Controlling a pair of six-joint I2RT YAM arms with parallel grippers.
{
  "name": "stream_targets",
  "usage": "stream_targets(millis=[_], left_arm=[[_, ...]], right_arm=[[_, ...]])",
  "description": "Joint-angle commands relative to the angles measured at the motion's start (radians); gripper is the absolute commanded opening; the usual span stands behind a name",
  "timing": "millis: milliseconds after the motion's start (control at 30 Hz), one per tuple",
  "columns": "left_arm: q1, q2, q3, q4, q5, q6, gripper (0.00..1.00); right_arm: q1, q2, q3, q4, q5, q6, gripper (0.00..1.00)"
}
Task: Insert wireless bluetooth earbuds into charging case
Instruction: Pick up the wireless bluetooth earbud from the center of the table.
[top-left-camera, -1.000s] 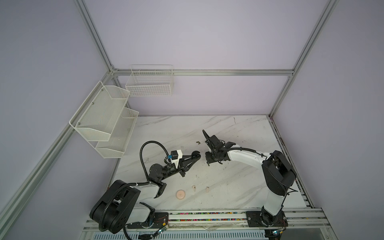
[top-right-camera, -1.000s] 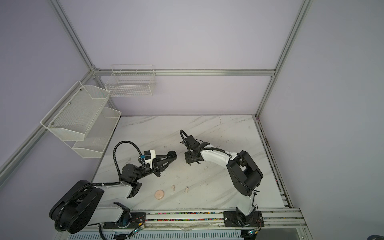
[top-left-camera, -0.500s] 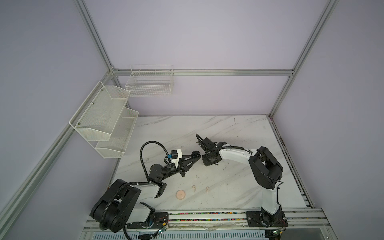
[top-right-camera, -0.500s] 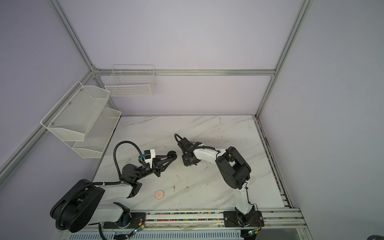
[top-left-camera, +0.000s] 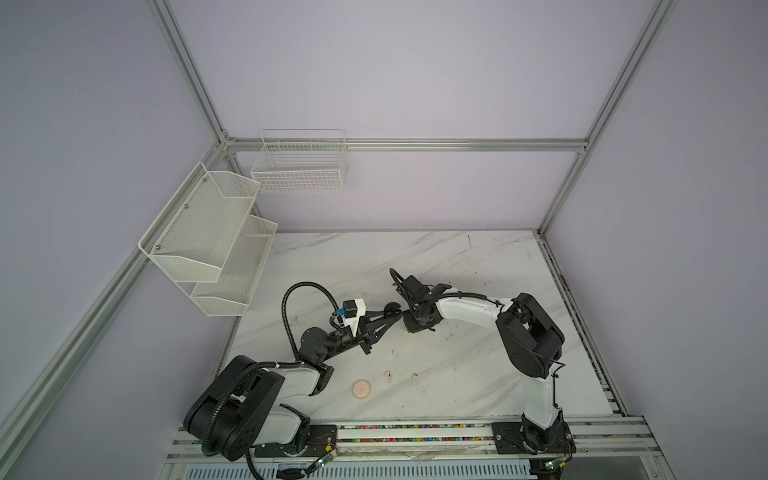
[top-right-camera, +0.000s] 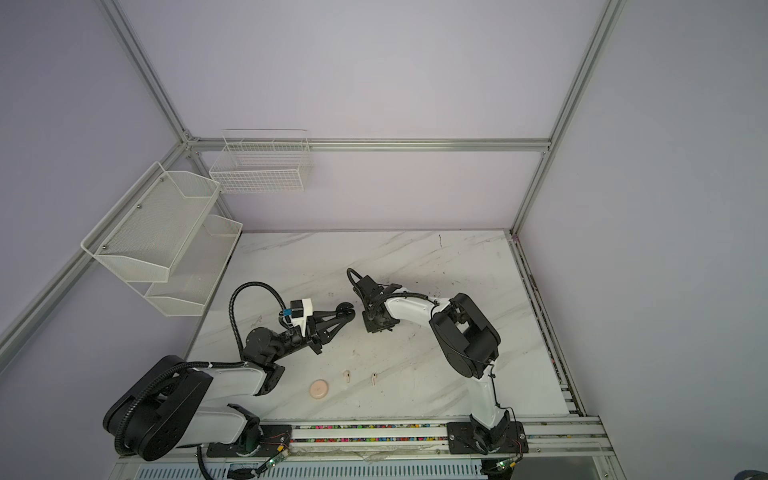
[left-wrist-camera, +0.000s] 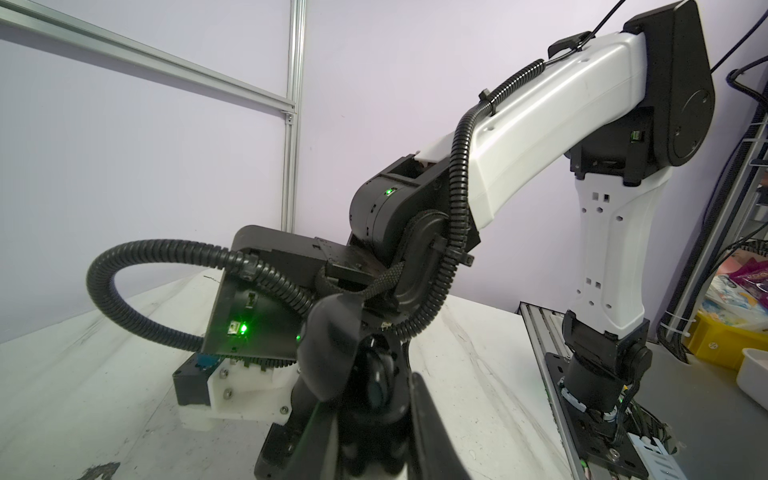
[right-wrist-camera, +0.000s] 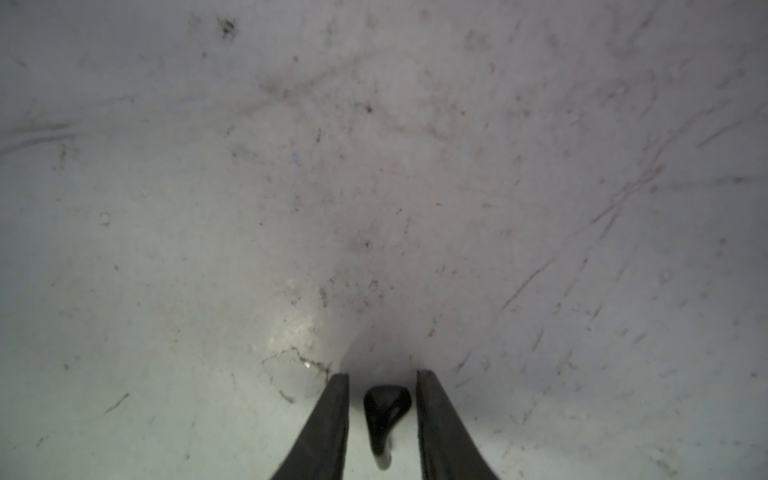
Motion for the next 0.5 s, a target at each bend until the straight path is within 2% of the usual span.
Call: stream_targets(millis=[0,467], left_arm=[[-0.004,0.001,-0.015,0.073,0.005,0.008,0.0],[-0.004,0.007,-0.01,0.074,0.006,0.006,0.0]], right_arm=[[0.003,0.02,0.002,-0.043,0.011,0.016,0.29],[0.003,0.028,0.001,-0.032,0.011,0.02,0.24]])
